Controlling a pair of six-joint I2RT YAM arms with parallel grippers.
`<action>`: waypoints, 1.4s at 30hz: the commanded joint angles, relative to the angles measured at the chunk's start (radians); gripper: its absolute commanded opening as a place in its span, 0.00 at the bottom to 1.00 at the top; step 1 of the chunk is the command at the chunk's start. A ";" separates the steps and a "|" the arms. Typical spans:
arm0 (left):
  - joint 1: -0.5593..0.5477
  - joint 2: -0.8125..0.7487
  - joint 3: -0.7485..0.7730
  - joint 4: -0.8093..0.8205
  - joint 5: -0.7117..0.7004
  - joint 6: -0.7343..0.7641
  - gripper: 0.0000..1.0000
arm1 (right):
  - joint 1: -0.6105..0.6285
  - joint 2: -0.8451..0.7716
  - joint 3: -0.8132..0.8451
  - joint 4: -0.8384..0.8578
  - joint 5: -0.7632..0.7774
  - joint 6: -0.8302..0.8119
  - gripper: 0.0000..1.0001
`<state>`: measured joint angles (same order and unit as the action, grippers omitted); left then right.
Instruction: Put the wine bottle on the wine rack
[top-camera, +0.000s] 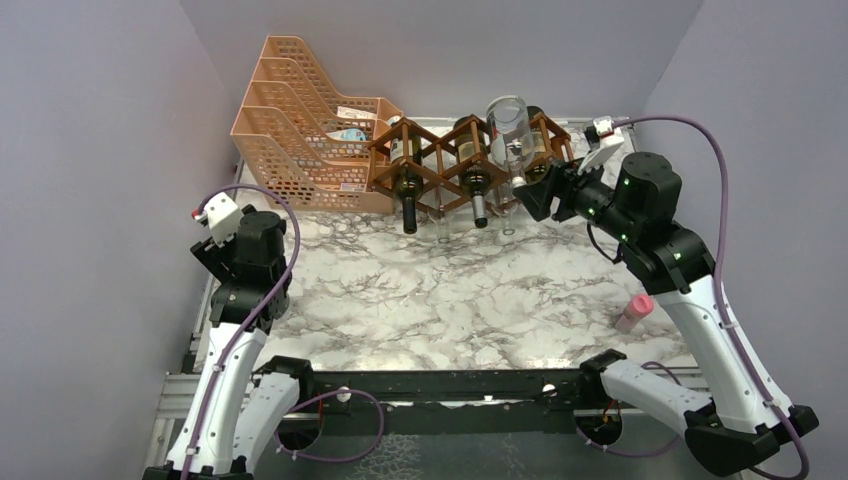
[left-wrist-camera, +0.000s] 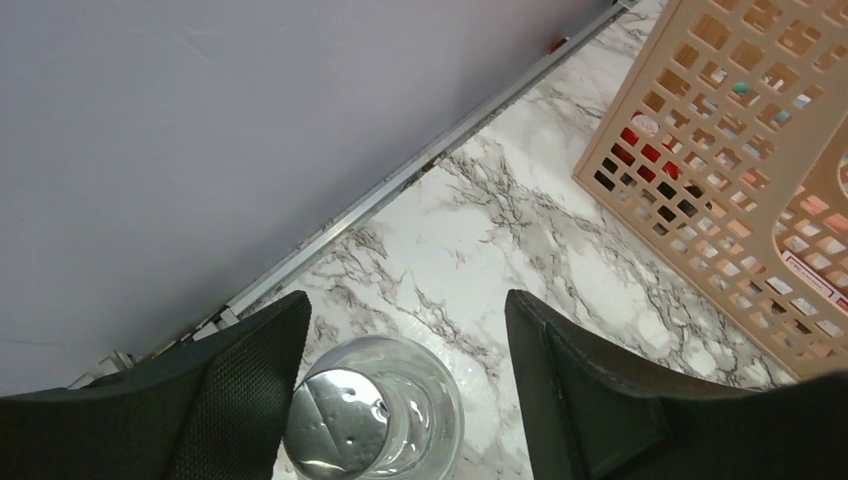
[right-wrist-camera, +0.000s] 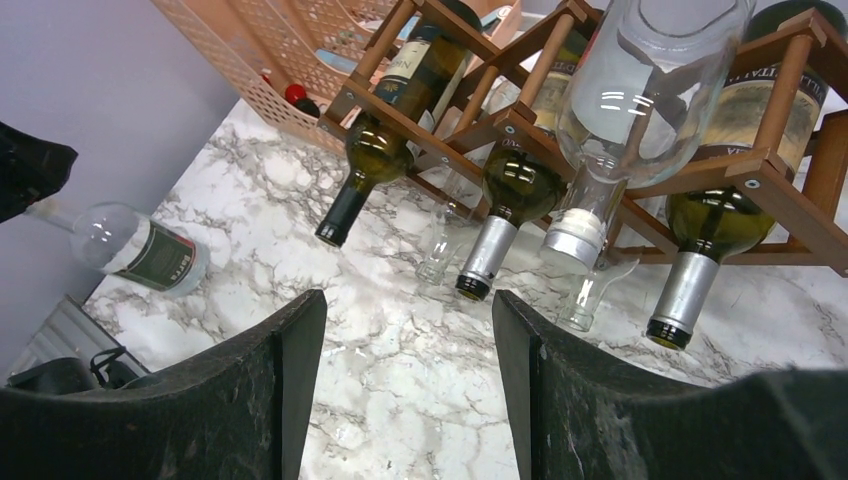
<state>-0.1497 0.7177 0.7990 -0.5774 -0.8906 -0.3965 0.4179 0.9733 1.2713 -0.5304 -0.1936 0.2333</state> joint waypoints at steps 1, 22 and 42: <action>0.025 0.004 -0.023 -0.057 0.002 -0.088 0.71 | -0.001 -0.039 -0.007 -0.020 0.003 -0.023 0.65; 0.038 -0.056 -0.007 -0.111 -0.055 -0.092 0.71 | -0.001 -0.047 -0.017 -0.016 0.009 -0.046 0.65; 0.038 -0.012 0.080 -0.091 0.248 0.008 0.30 | -0.001 -0.069 -0.031 -0.010 0.022 -0.026 0.65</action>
<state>-0.1127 0.6979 0.8059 -0.6865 -0.8421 -0.4477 0.4179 0.9127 1.2533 -0.5434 -0.1917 0.2081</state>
